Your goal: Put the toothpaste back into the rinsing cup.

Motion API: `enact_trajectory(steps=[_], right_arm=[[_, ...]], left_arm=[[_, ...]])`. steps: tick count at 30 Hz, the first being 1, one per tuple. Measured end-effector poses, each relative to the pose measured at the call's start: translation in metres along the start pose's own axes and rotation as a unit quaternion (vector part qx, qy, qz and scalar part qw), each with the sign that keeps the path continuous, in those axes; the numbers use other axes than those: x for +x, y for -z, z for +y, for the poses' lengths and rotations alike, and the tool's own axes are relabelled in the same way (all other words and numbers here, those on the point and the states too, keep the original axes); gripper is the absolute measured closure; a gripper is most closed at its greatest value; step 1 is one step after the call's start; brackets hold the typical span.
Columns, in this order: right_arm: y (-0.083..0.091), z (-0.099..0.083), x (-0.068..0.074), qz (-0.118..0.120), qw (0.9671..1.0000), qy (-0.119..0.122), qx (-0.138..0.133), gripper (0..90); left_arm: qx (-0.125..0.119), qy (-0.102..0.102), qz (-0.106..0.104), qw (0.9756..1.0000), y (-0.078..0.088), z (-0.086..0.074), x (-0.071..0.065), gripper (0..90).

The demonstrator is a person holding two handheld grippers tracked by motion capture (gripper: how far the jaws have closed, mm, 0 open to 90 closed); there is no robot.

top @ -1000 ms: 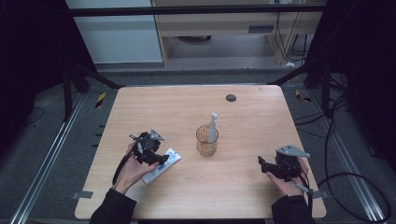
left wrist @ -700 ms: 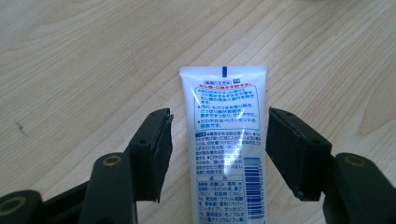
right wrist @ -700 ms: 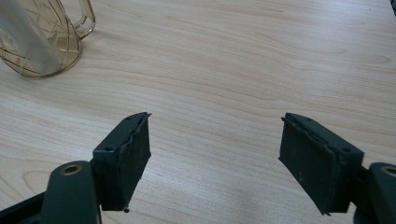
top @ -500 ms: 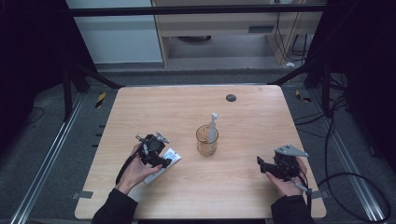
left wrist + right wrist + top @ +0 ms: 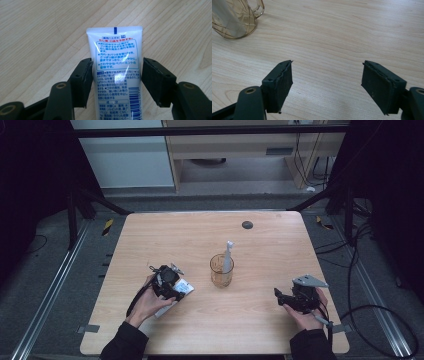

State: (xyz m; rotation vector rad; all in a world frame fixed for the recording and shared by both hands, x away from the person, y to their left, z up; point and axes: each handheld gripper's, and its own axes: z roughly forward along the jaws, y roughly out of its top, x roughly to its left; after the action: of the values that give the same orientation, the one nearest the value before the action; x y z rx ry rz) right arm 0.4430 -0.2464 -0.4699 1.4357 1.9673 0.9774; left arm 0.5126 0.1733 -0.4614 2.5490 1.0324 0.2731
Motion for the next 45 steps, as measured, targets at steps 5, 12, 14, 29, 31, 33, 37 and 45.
enact_trajectory(steps=[5, 12, 14, 29, 31, 33, 37, 45], right_arm=[[-0.001, 0.0, 0.0, 0.0, 1.0, 0.002, 0.001, 25.0], [-0.001, 0.0, 0.0, -0.001, 1.0, 0.004, 0.0, 25.1], [-0.001, 0.0, 0.0, -0.001, 1.0, 0.003, 0.0, 25.2], [-0.001, -0.001, -0.003, -0.006, 1.0, 0.002, 0.005, 26.1], [-0.001, -0.001, -0.004, -0.005, 1.0, -0.001, 0.005, 26.2], [-0.001, -0.001, -0.005, -0.007, 1.0, 0.002, 0.004, 26.2], [0.0, -0.002, -0.006, -0.008, 1.0, 0.001, 0.003, 25.3], [-0.001, -0.003, -0.006, -0.011, 0.9999, 0.0, 0.001, 23.1]], left_arm=[[0.007, -0.002, -0.001, 1.0, -0.003, 0.001, 0.0, 39.7], [0.015, -0.002, -0.004, 0.9999, -0.008, 0.001, 0.002, 38.2], [0.015, 0.002, -0.008, 0.9999, -0.009, 0.001, 0.003, 38.2], [0.008, 0.021, -0.023, 0.9995, -0.005, -0.002, 0.008, 52.8], [0.004, 0.023, -0.022, 0.9995, -0.003, -0.002, 0.008, 56.8], [-0.003, 0.031, -0.021, 0.9993, 0.001, -0.004, 0.009, 62.5], [-0.016, 0.046, -0.027, 0.9985, 0.008, -0.007, 0.011, 66.7], [-0.104, 0.076, -0.008, 0.9916, 0.038, -0.01, 0.012, 67.6]])
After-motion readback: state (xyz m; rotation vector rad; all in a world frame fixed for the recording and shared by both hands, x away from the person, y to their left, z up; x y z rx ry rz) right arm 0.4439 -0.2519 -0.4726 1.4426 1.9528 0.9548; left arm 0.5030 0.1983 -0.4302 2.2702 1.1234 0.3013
